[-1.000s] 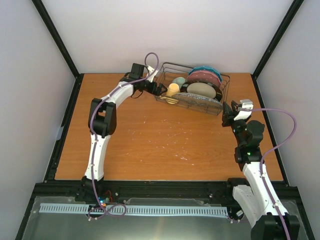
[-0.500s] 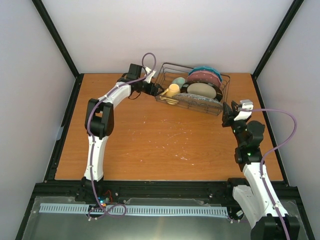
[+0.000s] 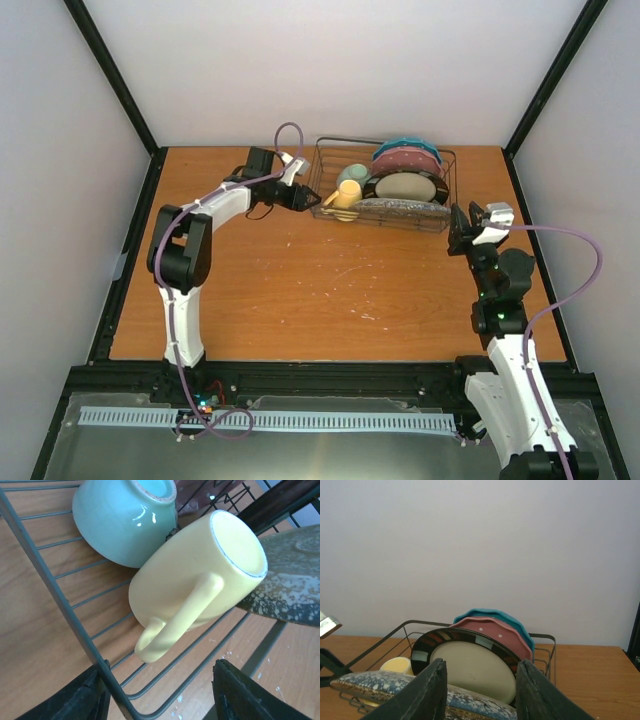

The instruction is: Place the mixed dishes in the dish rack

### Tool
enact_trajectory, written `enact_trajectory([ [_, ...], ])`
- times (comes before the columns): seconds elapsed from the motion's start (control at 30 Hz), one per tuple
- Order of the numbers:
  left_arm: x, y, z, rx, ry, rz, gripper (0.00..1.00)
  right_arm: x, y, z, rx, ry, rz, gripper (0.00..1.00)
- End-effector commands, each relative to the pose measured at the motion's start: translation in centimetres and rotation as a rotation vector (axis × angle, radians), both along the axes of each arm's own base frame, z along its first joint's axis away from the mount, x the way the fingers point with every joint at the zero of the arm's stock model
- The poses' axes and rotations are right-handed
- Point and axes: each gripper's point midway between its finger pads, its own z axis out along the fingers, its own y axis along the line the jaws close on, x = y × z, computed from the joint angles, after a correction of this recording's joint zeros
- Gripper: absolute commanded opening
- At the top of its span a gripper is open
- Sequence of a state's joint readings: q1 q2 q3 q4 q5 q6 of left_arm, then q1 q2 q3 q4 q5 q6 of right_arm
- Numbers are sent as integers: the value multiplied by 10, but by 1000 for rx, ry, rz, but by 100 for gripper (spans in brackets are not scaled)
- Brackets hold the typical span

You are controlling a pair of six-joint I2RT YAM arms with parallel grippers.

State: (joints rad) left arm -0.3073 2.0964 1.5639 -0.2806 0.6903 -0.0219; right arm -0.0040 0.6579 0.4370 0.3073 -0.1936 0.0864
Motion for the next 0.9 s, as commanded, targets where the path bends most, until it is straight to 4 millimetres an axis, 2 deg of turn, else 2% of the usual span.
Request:
enact_trajectory([
  [0.0,-32,-8,18,-40,6,-60,55,-8,-4,13,-3,-41,-28,39],
  [0.13,-43,-4,27,-41,2,-55,51,-11,-5,16,3,-46,-33,40],
  [0.37,-64,2,40,-40,-6,-36,50,-14,-7,17,21,-46,-47,41],
  [0.57,-87,0,42,-31,-13,-25,51,-16,-14,15,33,-38,-82,42],
  [0.6,-87,2,42,-14,-21,-8,56,-16,-14,15,35,-37,-86,43],
  [0.63,-86,5,43,1,-31,15,87,-16,-15,15,35,-33,-86,45],
  [0.67,-82,8,48,17,-50,41,98,-15,-15,14,41,-23,-87,48],
  [0.73,-72,19,65,60,-114,105,100,-11,-15,8,64,19,-90,50],
  [0.8,-62,29,95,89,-200,169,100,-6,-13,2,82,73,-76,52],
  [0.87,-56,39,132,98,-299,230,100,0,-6,-3,79,126,-36,55],
])
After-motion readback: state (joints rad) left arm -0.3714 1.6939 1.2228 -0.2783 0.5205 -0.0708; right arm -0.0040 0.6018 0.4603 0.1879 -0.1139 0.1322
